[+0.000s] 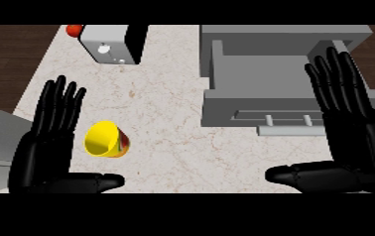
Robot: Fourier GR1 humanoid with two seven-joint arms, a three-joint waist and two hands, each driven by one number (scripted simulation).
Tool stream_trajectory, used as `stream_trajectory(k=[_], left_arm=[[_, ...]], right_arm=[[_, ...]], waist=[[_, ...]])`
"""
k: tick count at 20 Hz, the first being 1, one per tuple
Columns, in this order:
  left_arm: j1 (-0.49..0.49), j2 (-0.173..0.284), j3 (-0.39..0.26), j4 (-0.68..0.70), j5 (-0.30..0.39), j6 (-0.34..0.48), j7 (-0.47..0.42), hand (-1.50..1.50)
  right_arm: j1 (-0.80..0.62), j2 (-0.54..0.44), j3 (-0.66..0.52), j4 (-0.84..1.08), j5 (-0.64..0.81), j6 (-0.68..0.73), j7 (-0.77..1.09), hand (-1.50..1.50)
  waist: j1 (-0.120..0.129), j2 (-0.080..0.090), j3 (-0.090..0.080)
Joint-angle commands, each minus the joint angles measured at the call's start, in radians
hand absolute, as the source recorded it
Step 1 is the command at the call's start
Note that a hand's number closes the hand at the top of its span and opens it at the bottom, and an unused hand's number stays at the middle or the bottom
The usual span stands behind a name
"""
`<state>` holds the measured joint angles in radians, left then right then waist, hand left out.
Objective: Pick up the cup, place it into the drawer and close the drawer
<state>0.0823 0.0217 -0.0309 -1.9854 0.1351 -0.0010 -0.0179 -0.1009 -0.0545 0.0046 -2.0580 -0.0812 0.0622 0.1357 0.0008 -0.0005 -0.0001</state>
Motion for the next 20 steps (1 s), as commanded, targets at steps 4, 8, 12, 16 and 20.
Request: stream_trajectory(k=[4, 8, 12, 16, 20], left_arm=[[0.05, 0.015, 0.044, 0.091, 0.015, -0.037, -0.061, -1.5], [0.045, 0.015, 0.052, 0.042, 0.026, -0.02, 0.018, -1.5], [0.043, 0.022, 0.089, 0.157, -0.005, -0.02, -0.061, -1.5], [0.075, 0.029, 0.146, 0.361, -0.002, -0.077, -0.265, -1.5], [-0.004, 0.033, 0.138, 0.363, -0.013, -0.05, -0.19, -1.5]], right_arm=[[-0.06, 0.004, -0.006, 0.032, 0.005, -0.011, 0.003, -1.5], [0.009, -0.003, -0.017, -0.02, -0.025, 0.012, 0.004, -1.5], [-0.033, 0.027, 0.021, 0.011, 0.032, -0.033, 0.008, -1.5], [0.049, 0.007, 0.018, -0.046, 0.011, 0.007, 0.005, -1.5], [0.02, -0.029, -0.047, -0.013, -0.048, 0.046, 0.008, -1.5]], waist=[[0.003, 0.0, 0.0], [0.0, 0.0, 0.0], [0.001, 0.0, 0.0], [-0.003, 0.001, 0.0], [-0.002, 0.0, 0.0]])
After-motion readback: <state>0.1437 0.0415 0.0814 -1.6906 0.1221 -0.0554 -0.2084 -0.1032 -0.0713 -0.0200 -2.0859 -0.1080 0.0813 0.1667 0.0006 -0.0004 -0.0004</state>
